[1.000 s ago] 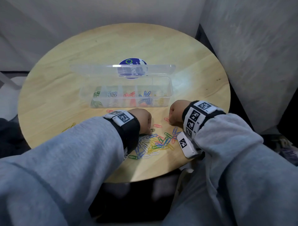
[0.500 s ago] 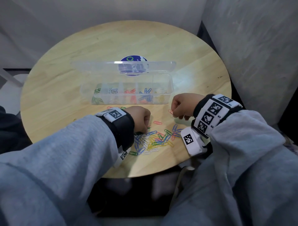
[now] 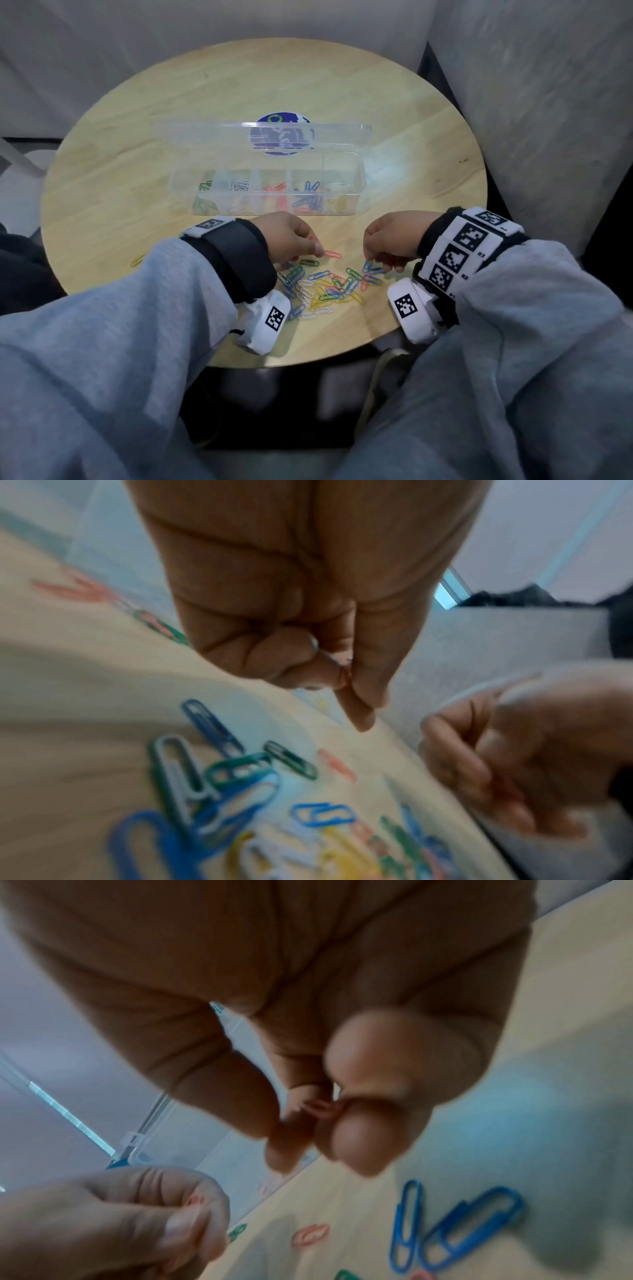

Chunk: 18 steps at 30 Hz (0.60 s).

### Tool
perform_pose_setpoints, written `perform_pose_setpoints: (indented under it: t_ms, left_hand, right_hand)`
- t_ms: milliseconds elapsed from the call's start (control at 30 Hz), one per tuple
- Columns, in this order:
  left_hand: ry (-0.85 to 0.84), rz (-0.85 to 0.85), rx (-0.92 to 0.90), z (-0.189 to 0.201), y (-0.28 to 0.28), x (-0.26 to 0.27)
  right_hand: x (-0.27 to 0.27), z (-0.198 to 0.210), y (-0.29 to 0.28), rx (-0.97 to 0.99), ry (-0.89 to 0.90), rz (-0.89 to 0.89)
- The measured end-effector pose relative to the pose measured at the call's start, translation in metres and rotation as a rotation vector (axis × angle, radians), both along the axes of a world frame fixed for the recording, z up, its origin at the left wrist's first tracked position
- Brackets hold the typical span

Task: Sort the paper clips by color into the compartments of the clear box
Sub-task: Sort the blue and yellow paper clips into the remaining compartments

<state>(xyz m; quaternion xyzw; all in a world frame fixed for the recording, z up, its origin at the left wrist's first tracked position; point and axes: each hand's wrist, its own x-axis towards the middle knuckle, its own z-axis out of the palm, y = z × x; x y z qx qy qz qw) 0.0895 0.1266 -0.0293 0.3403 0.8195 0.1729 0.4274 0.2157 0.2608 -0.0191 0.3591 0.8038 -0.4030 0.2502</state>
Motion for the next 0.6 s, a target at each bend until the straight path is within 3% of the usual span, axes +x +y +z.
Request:
perform_pose_setpoints:
  t_ms: [133,200,333,400,500,600]
  left_hand:
    - [-0.284,0.203,-0.022,0.003,0.004,0.009]
    - [-0.322,0.261,-0.010,0.007,0.007,0.012]
    - [-0.330,0.200,-0.031,0.012,0.014,0.019]
    - [-0.236,0.098,-0.012,0.011,0.013,0.020]
    - [0.105,-0.188,-0.037,0.007,0.008,0.027]
    - [0.313,-0.303,-0.065,0.003,0.011,0.038]
  right_hand:
    - [0.006,0.004,-0.005,0.098,-0.020,0.135]
    - [0.007,0.007,-0.008,0.156,-0.055,0.210]
    - [0.009,0.009,-0.007,0.240,-0.099,0.281]
    - [0.008,0.008,-0.005,0.239,-0.106,0.283]
    - [0.008,0.006,-0.004,0.233,-0.112,0.294]
    - [0.008,0.002,-0.002,0.208,-0.081,0.298]
